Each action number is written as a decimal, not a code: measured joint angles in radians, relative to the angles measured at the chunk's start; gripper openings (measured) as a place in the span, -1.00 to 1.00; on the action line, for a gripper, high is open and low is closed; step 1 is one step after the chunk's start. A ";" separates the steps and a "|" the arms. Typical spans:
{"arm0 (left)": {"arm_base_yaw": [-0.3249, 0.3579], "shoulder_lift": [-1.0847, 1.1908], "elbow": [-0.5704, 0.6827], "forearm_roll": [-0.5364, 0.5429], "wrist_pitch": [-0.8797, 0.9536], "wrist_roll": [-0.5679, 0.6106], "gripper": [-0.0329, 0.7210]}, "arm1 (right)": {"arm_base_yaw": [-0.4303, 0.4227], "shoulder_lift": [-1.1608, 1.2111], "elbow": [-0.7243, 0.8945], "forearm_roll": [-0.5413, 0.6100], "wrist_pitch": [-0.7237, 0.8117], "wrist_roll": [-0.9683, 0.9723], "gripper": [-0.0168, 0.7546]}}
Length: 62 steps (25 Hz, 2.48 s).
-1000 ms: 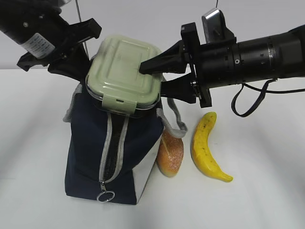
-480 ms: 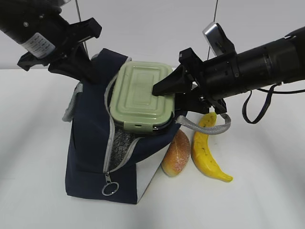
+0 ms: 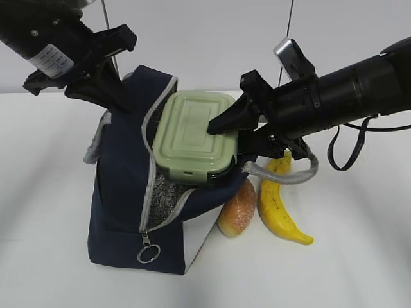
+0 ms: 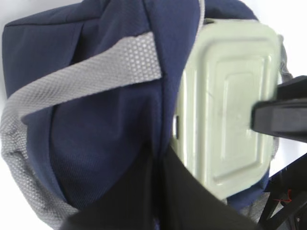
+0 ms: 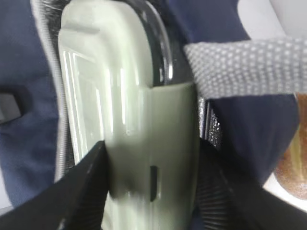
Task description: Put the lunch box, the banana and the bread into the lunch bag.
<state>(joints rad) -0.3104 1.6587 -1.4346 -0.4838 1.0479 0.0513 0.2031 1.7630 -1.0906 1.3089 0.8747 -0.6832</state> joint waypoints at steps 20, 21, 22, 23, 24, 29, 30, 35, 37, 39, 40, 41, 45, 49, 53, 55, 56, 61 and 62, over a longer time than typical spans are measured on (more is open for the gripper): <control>0.000 0.000 0.000 0.011 0.002 0.000 -0.92 | 0.130 0.232 -0.182 0.066 -0.008 0.012 0.02; 0.000 0.000 0.000 0.011 0.002 0.000 -0.92 | 0.130 0.252 -0.188 0.070 -0.008 0.012 0.02; 0.000 0.000 0.000 0.011 0.002 0.000 -0.92 | 0.130 0.272 -0.195 0.072 -0.008 0.012 0.02; 0.000 0.000 0.000 0.011 0.002 0.000 -0.92 | 0.130 0.290 -0.201 0.074 -0.008 0.012 0.02; 0.000 0.000 0.000 0.011 0.002 0.000 -0.92 | 0.130 0.303 -0.205 0.079 -0.008 0.012 0.02; 0.000 0.000 0.000 0.011 0.004 0.000 -0.92 | 0.130 0.359 -0.222 0.099 -0.008 0.012 0.02; 0.000 0.000 0.000 0.011 0.004 0.000 -0.92 | 0.130 0.366 -0.223 0.105 -0.008 0.012 0.02; 0.000 0.000 0.000 0.011 0.006 0.000 -0.92 | 0.130 0.395 -0.237 0.128 -0.008 0.014 0.02; 0.000 0.000 0.000 0.011 0.008 0.000 -0.92 | 0.130 0.401 -0.241 0.132 0.000 0.016 0.02; 0.000 0.000 0.000 0.011 0.013 0.000 -0.92 | 0.130 0.405 -0.243 0.133 0.003 0.016 0.02; 0.000 0.000 0.000 0.011 0.014 0.000 -0.92 | 0.130 0.406 -0.243 0.133 0.003 0.016 0.02; 0.000 0.000 0.000 0.011 0.015 0.000 -0.92 | 0.130 0.406 -0.243 0.133 0.003 0.016 0.03; 0.000 0.000 0.000 0.011 0.021 0.000 -0.92 | 0.130 0.406 -0.243 0.133 0.012 0.016 0.15; 0.000 0.000 0.000 0.012 0.025 0.000 -0.92 | 0.130 0.408 -0.243 0.141 0.045 0.008 0.30; 0.000 0.000 0.000 0.015 0.028 0.000 -0.92 | 0.121 0.410 -0.243 0.143 0.092 -0.001 0.33; 0.000 0.000 0.000 0.018 0.028 0.000 -0.92 | 0.110 0.412 -0.243 0.147 0.135 -0.010 0.34; 0.000 0.000 0.000 0.018 0.028 0.000 -0.92 | 0.105 0.413 -0.243 0.152 0.166 -0.016 0.34; 0.000 0.000 0.000 0.020 0.028 0.000 -0.92 | 0.091 0.398 -0.241 0.168 0.262 -0.055 0.35; 0.000 0.000 0.000 0.022 0.028 0.000 -0.92 | 0.091 0.383 -0.239 0.168 0.267 -0.058 0.35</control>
<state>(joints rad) -0.3104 1.6587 -1.4346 -0.4617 1.0757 0.0513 0.2945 2.1463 -1.3297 1.4768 1.1418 -0.7412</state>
